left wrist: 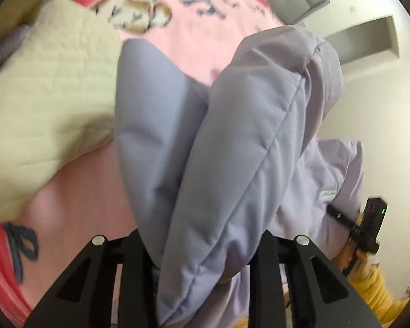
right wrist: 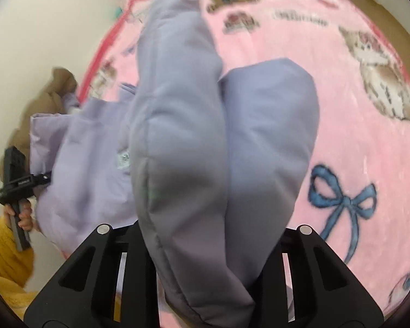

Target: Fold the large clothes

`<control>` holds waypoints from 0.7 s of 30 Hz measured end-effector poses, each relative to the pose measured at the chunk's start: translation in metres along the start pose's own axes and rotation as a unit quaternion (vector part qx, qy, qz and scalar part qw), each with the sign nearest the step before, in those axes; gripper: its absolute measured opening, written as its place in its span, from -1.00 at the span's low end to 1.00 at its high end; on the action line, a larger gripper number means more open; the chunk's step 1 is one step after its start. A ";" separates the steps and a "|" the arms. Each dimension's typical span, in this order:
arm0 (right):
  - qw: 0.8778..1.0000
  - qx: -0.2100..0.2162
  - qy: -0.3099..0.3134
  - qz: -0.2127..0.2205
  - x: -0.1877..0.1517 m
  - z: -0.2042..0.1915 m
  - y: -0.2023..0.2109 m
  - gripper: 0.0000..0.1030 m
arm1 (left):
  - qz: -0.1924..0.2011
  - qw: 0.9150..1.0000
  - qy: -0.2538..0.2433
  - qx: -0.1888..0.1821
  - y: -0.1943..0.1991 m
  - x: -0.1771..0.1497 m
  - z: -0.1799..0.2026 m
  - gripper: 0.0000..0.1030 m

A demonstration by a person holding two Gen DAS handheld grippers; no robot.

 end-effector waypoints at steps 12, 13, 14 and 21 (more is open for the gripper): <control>0.993 -0.053 -0.007 0.103 -0.015 -0.014 0.161 -0.52 | 0.079 0.993 -0.088 -0.009 0.077 -0.012 0.129 -0.51; 0.992 -0.057 -0.007 0.109 -0.014 -0.004 0.171 -0.52 | 0.087 0.992 -0.094 -0.009 0.070 -0.017 0.148 -0.51; 0.992 -0.060 -0.006 0.112 -0.013 0.005 0.178 -0.51 | 0.089 0.991 -0.098 -0.008 0.055 -0.009 0.154 -0.51; 0.991 -0.067 0.004 0.118 0.034 0.152 0.200 -0.51 | 0.077 0.993 -0.093 -0.015 -0.068 0.026 0.254 -0.51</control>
Point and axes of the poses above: each gripper's, at about its wrist camera, not at the fingertips, and y roughly against the way its jaws point, z to its right, x to its top, the point moved 5 cm from there along -y, roughly the way its jaws point, and after that the axes turned 3 degrees about x, right-handed, at the moved point
